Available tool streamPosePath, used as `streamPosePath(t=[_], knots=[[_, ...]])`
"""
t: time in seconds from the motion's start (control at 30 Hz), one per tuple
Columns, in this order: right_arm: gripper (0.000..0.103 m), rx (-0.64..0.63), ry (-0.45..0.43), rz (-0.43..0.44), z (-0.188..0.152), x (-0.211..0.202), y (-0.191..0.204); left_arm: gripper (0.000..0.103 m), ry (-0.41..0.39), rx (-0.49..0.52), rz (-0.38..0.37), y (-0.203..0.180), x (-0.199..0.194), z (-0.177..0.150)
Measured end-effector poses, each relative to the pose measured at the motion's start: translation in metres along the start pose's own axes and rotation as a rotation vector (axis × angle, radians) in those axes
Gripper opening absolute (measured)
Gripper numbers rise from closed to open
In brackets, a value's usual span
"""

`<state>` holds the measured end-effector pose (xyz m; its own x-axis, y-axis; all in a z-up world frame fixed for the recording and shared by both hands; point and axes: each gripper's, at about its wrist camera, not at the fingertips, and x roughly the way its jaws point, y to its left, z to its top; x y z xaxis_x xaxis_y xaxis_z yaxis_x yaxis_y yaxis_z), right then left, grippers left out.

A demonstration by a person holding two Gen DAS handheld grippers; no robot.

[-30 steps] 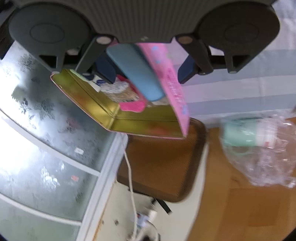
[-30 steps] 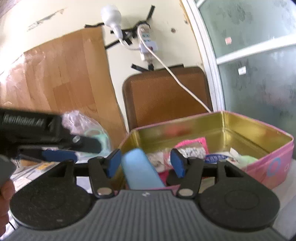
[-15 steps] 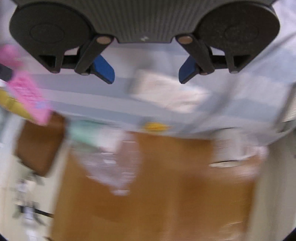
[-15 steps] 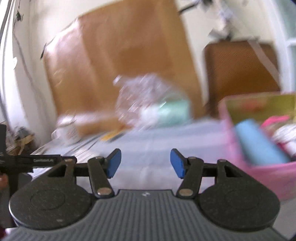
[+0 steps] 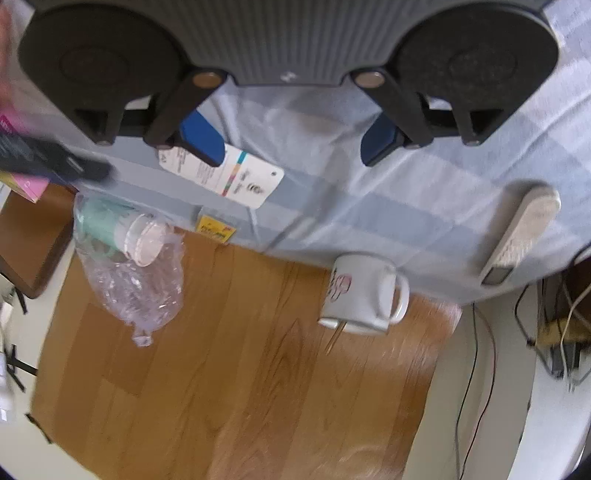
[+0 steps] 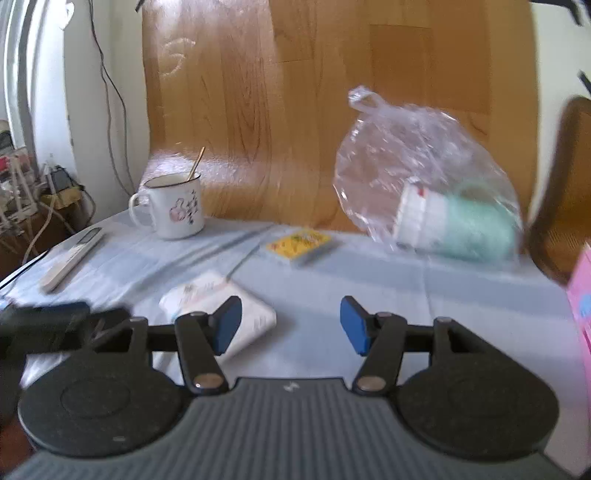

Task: Organize soft objects
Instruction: 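Move the right tool back over the yellow card pack, then grasp the yellow card pack with the right tool and lift it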

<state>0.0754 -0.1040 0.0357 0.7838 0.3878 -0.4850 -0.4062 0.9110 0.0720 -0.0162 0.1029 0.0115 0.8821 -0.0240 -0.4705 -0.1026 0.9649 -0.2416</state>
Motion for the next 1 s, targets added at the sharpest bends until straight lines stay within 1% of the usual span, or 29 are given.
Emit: streamPosePath(t=[0.1,0.2,0.23,0.27,0.3,0.4,0.6,0.63,0.67,0.7,0.77,0.87,1.0], knots=[[0.063,0.018,0.019,-0.019,0.017,0.033,-0.002,0.086,-0.044,0.017,-0.003,-0.003,-0.006,-0.001],[0.063,0.057,0.047,-0.030,0.031,0.066,-0.004,0.087,-0.073,0.005,-0.003,-0.002,-0.009,0.000],[0.066,0.073,0.062,-0.034,0.036,0.078,-0.005,0.087,-0.079,0.001,-0.003,-0.002,-0.010,0.000],[0.070,0.089,0.078,-0.036,0.039,0.090,-0.005,0.087,-0.084,-0.002,-0.004,-0.001,-0.010,0.001],[0.072,0.108,0.095,-0.039,0.043,0.102,-0.005,0.087,-0.087,-0.002,-0.004,-0.001,-0.010,0.001],[0.073,0.140,0.130,-0.076,0.052,0.133,-0.005,0.087,-0.093,0.002,-0.002,-0.002,-0.010,0.001],[0.082,0.165,0.211,-0.116,0.064,0.181,-0.001,0.088,-0.102,0.002,-0.004,-0.002,-0.011,0.000],[0.081,0.157,0.232,-0.135,0.064,0.187,-0.002,0.088,-0.103,0.001,-0.004,-0.002,-0.011,0.000],[0.079,0.136,0.254,-0.153,0.062,0.192,-0.001,0.088,-0.104,0.001,-0.004,-0.002,-0.011,0.000],[0.078,0.089,0.237,-0.161,0.060,0.191,0.003,0.088,-0.104,0.002,-0.004,-0.002,-0.011,0.000],[0.066,0.067,0.223,-0.132,0.057,0.184,0.003,0.089,-0.107,0.005,-0.004,-0.003,-0.011,0.000],[0.063,0.043,0.223,-0.108,0.051,0.168,-0.001,0.090,-0.109,0.005,-0.001,-0.003,-0.011,0.000],[0.062,0.042,0.218,-0.077,0.042,0.141,-0.013,0.090,-0.108,0.004,-0.001,-0.002,-0.010,0.000]])
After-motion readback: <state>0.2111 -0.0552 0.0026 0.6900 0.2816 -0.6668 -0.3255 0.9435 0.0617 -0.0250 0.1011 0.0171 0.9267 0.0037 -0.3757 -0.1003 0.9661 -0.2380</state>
